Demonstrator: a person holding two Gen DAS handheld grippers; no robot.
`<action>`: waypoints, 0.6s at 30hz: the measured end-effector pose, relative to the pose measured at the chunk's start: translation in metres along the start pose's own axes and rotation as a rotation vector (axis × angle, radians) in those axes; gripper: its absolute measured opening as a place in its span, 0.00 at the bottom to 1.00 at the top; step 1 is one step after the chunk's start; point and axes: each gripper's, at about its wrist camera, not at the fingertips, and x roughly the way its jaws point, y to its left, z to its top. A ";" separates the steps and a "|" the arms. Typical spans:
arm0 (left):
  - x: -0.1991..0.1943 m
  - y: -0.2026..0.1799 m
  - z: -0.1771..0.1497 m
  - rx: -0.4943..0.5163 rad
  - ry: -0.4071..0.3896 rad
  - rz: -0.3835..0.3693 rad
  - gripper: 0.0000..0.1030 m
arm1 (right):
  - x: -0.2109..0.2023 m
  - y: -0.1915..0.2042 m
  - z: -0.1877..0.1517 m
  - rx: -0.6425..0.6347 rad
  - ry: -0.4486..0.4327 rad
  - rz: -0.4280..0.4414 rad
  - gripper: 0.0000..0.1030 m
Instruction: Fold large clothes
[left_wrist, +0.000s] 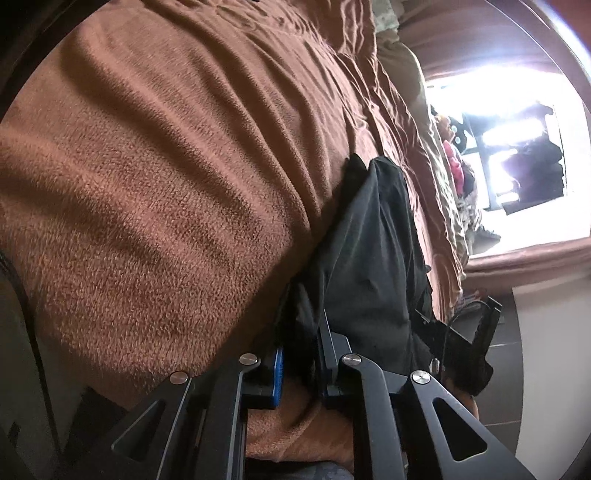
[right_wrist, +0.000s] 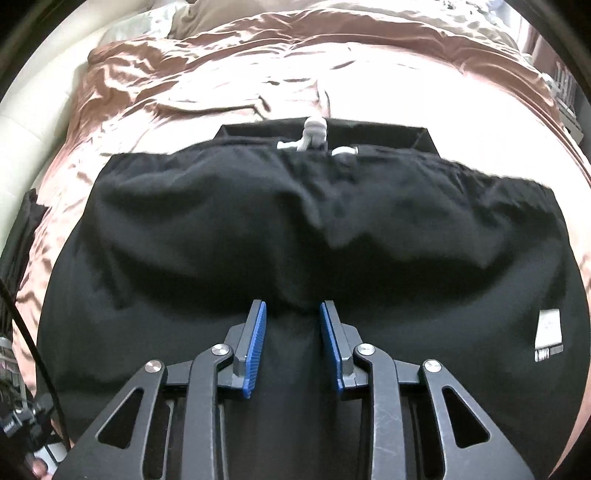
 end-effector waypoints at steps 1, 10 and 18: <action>0.000 -0.001 -0.001 -0.002 -0.001 0.003 0.14 | 0.002 -0.001 0.004 0.001 -0.001 -0.002 0.23; 0.007 -0.004 -0.001 -0.004 0.007 0.013 0.14 | 0.017 -0.012 0.040 0.049 -0.025 0.008 0.17; 0.019 -0.011 0.006 0.045 0.041 -0.016 0.29 | -0.034 -0.005 0.003 0.043 -0.066 0.048 0.14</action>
